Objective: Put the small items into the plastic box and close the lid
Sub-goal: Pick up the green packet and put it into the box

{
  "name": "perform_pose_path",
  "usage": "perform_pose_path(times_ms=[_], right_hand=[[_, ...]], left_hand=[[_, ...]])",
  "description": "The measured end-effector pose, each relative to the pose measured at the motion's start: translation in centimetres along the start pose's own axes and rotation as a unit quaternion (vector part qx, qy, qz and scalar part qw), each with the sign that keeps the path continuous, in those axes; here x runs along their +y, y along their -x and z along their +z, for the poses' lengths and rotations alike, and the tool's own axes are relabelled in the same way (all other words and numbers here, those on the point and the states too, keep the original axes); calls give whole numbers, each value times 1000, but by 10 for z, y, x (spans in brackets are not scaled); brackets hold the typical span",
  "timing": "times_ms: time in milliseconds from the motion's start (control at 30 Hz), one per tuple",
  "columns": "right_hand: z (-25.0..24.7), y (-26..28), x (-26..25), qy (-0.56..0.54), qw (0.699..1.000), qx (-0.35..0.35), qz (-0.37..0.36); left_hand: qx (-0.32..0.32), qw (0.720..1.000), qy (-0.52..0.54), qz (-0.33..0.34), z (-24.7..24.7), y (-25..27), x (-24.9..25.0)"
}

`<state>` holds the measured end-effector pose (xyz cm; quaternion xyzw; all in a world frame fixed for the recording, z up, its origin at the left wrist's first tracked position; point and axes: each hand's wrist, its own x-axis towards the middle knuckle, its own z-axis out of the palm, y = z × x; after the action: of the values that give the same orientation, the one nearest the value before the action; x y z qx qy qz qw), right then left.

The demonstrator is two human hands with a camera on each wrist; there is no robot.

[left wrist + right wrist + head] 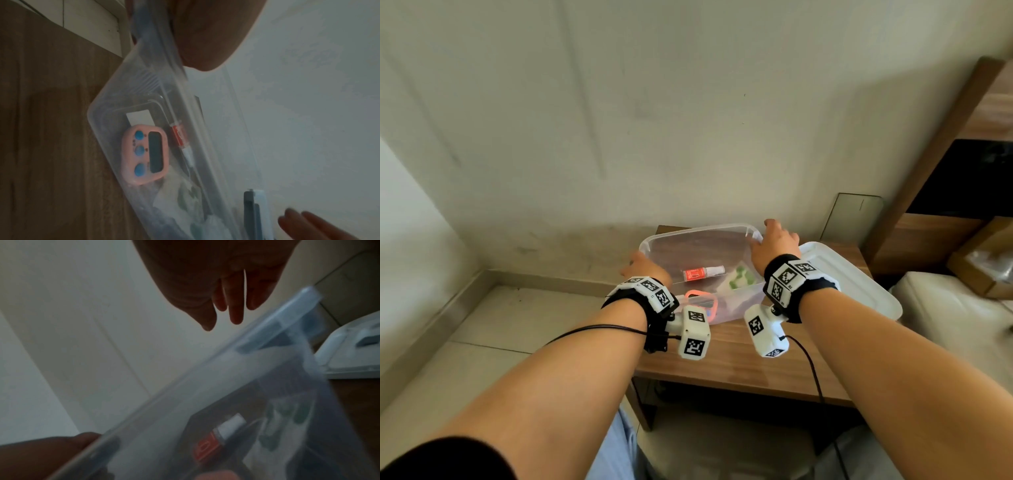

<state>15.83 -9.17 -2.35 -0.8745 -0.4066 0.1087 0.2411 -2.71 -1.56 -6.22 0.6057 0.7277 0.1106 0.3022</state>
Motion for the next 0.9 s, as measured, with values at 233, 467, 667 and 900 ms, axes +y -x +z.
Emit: perform_pose_path(times_ms=[233, 467, 667, 900], right_hand=[[-18, -2, 40, 38, 998, 29, 30], [-36, -1, 86, 16, 990, 36, 137], [-50, 3, 123, 19, 982, 31, 185], [-56, 0, 171, 5, 972, 19, 235]], left_hand=[[-20, 999, -12, -38, -5, 2, 8], [86, 993, -80, 15, -7, 33, 31], [64, 990, -3, 122, 19, 75, 93], [-12, 961, 98, 258, 85, 121, 152]])
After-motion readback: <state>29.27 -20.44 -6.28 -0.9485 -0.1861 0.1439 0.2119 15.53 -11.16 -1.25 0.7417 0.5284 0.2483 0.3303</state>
